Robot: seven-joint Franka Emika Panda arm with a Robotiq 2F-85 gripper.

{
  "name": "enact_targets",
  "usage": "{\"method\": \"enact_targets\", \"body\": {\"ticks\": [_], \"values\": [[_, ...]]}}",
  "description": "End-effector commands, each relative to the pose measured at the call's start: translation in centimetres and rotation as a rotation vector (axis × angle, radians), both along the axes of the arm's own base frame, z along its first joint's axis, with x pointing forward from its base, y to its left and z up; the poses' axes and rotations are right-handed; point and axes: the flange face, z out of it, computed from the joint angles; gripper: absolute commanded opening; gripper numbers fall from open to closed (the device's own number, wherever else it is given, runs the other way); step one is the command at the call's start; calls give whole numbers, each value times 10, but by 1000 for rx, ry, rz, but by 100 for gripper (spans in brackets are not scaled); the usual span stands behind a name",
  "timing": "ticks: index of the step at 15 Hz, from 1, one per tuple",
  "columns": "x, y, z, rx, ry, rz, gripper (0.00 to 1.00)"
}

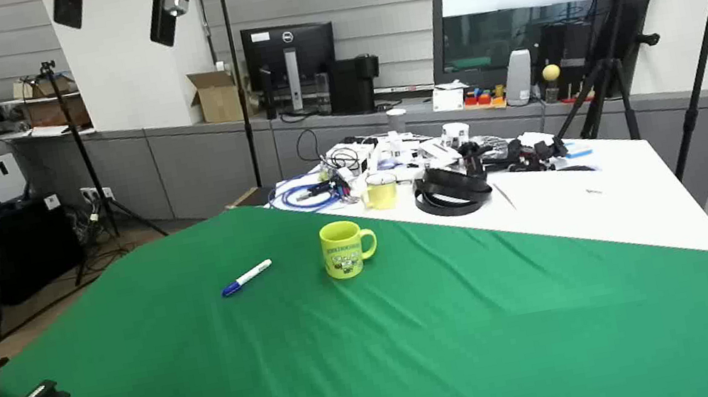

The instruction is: Put the marker inside the cup

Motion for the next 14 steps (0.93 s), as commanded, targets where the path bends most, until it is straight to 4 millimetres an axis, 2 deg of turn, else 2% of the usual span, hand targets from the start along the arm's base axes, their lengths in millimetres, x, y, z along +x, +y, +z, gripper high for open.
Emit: {"method": "enact_targets", "body": {"ticks": [1, 11, 12, 14], "values": [[0, 0, 0, 0, -2, 0, 100], [1, 0, 1, 0, -4, 0, 100], [5, -1, -1, -18, -15, -5, 100], [27, -8, -9, -29, -60, -46, 100]]}}
